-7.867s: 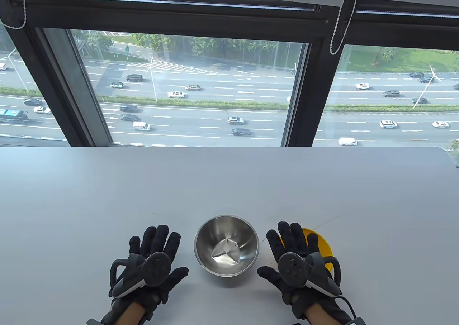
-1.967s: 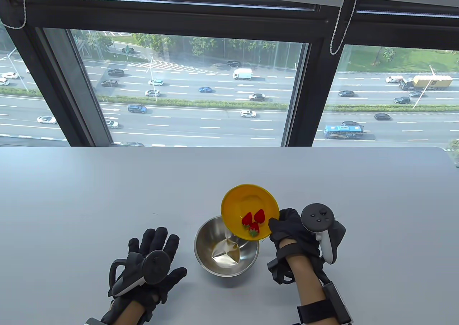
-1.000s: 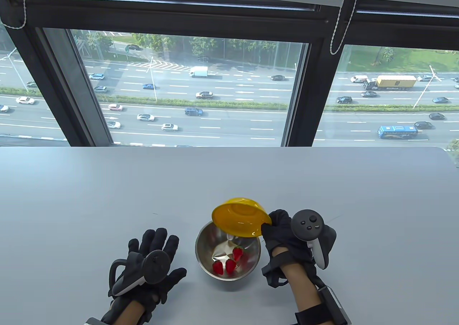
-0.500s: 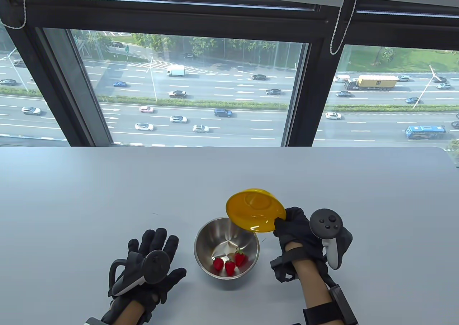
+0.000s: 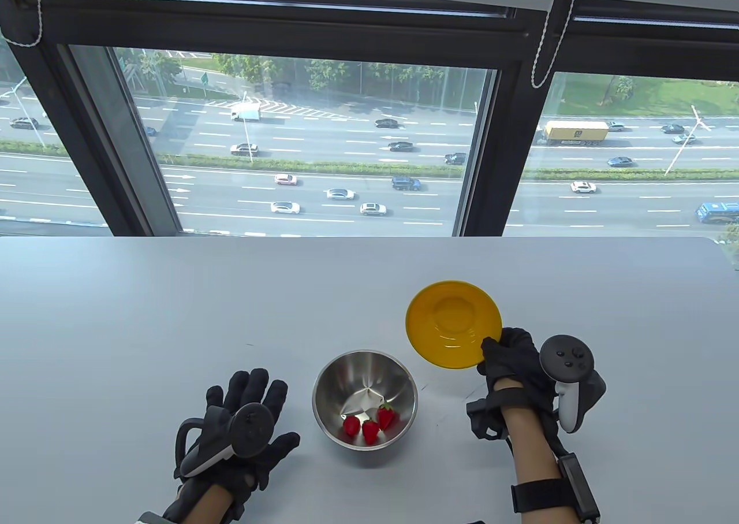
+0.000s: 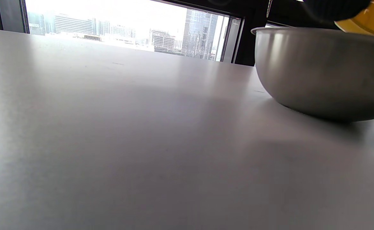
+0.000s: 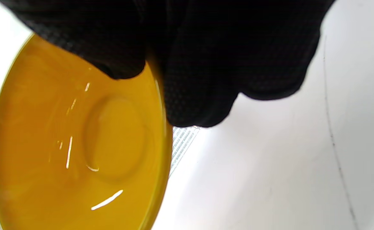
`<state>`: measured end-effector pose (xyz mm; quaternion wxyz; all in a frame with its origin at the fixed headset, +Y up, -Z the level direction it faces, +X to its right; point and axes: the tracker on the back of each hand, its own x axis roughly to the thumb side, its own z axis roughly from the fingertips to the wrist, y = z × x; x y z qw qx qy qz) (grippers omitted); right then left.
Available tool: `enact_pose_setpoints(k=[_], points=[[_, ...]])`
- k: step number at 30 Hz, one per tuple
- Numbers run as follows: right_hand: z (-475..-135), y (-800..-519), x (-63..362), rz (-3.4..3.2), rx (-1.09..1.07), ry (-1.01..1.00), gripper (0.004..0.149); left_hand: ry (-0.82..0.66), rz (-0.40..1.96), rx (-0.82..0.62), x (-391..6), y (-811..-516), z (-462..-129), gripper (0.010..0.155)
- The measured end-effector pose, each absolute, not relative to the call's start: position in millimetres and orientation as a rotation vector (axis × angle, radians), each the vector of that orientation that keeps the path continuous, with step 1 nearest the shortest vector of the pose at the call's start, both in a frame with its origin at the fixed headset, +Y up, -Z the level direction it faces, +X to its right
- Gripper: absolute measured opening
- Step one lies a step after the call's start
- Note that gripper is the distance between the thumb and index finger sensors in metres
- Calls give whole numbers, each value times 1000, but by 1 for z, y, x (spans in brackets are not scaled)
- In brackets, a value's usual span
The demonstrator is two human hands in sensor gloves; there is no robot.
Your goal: Pour strawberries from bowl into mixing bowl
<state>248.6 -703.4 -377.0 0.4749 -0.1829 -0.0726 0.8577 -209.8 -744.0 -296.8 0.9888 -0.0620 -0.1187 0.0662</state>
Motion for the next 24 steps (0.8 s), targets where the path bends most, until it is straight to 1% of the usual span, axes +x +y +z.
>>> enact_pose_setpoints(k=[7, 12, 16, 19, 24], points=[[-383, -710, 277, 2073, -562, -212, 50, -243, 133, -123, -209, -744, -297, 88], [-384, -714, 300, 2034, -683, -271, 51, -241, 138, -121, -210, -744, -297, 88], [-387, -719, 311, 2044, -749, -294, 54, -242, 136, -121, -209, -744, -297, 88], [-390, -725, 318, 2032, -790, -289, 59, -244, 132, -122, -209, -744, -297, 88], [-398, -733, 322, 2060, -848, -296, 63, -241, 134, -119, -209, -745, -297, 88]])
